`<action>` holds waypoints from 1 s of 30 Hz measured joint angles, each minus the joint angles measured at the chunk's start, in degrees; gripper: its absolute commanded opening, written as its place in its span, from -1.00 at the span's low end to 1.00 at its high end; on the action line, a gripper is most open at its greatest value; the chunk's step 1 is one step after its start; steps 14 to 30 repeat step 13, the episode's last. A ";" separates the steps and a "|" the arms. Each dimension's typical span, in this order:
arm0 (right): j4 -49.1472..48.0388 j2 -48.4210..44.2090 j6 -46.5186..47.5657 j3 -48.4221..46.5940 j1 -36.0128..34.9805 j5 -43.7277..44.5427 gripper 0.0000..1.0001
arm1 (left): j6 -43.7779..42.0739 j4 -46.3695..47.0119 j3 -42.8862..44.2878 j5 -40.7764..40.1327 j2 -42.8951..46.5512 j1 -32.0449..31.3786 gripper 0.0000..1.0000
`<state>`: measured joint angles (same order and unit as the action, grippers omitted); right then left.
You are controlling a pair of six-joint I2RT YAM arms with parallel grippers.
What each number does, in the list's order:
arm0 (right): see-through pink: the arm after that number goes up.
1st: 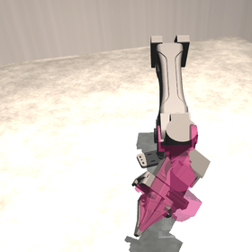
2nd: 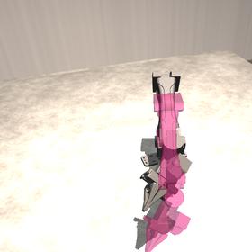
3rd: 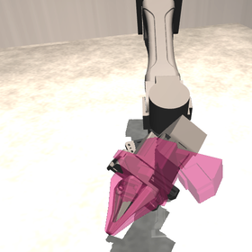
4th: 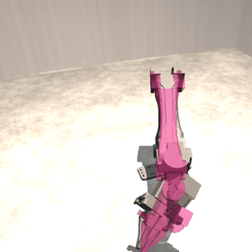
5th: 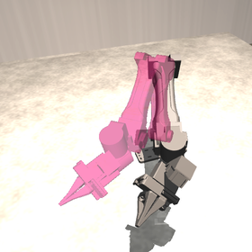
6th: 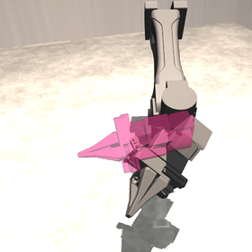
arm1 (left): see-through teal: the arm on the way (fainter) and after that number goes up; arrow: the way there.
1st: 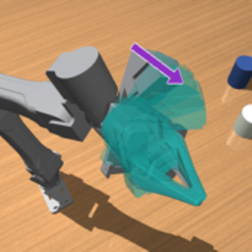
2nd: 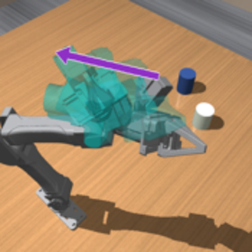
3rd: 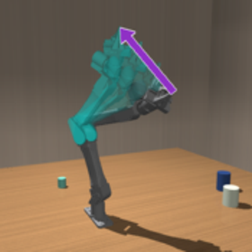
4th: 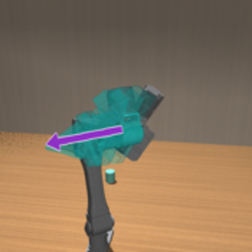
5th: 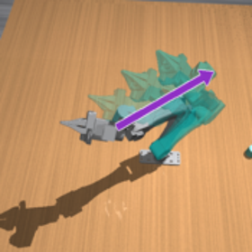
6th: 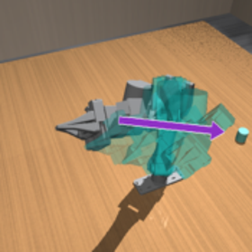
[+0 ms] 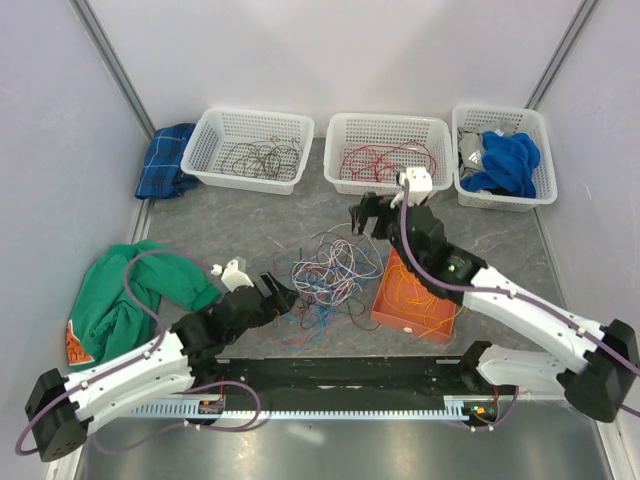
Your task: Untangle the cables
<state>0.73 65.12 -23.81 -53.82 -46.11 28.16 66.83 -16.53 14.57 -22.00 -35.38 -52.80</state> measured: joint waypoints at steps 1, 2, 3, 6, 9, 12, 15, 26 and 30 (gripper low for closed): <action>-0.31 -2.23 -0.20 3.06 -1.62 0.13 0.96 | -0.28 -0.57 0.92 -0.28 -0.76 0.02 0.99; -0.24 -3.72 -0.33 4.94 -2.80 0.17 0.96 | -0.48 -0.96 1.64 -0.44 -1.44 0.02 0.99; -0.04 -5.42 -0.44 7.10 -4.39 0.20 0.96 | -0.63 -1.20 2.25 -0.48 -2.08 0.02 0.99; 0.57 -9.68 -0.76 12.22 -10.93 1.57 0.96 | -1.51 -1.97 4.66 -0.61 -4.66 0.02 0.99; 1.27 -10.99 -0.90 13.92 -16.09 3.85 0.96 | -3.10 -2.47 6.84 -0.66 -6.97 0.00 0.99; 2.10 -11.19 -0.90 14.75 -19.71 5.99 0.96 | -4.50 -3.06 8.46 -1.05 -7.78 0.02 0.99; 2.34 -11.19 -0.94 14.99 -20.28 6.54 0.96 | -4.81 -3.08 8.76 -1.20 -7.80 0.00 0.99; 2.34 -11.19 -0.94 14.99 -20.28 6.54 0.96 | -4.81 -3.08 8.76 -1.20 -7.80 0.00 0.99; 2.34 -11.19 -0.94 14.99 -20.28 6.54 0.96 | -4.81 -3.08 8.76 -1.20 -7.80 0.00 0.99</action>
